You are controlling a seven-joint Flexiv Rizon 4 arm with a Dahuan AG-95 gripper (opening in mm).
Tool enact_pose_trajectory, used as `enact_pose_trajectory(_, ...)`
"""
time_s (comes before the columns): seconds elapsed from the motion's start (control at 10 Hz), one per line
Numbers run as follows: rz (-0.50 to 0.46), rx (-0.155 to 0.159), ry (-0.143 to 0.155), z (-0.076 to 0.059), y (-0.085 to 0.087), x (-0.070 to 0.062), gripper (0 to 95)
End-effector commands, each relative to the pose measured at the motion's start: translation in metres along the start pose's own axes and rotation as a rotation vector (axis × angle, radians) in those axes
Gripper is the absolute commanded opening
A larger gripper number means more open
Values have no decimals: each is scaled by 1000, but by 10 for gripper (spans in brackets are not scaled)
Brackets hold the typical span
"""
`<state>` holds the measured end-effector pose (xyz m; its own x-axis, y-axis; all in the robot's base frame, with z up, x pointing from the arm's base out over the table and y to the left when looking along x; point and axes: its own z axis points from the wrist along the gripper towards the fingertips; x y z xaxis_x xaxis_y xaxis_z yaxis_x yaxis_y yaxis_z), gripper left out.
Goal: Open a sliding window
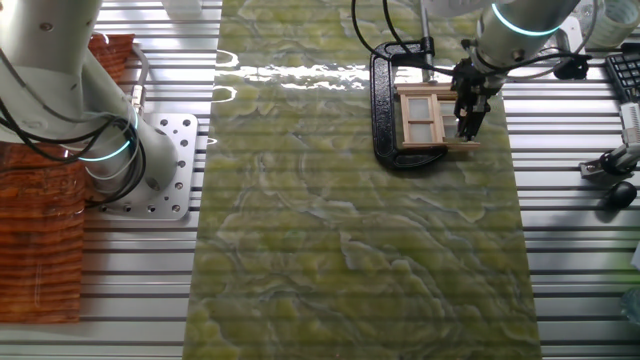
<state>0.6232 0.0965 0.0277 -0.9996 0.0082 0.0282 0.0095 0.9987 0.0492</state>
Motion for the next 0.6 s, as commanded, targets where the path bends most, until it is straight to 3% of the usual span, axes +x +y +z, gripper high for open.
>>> enact_pose_trajectory(0.1, -5, -1, 1, 1, 1, 0, 950)
enact_pose_trajectory(0.6, -16, 0, 1, 12, 3, 1, 950)
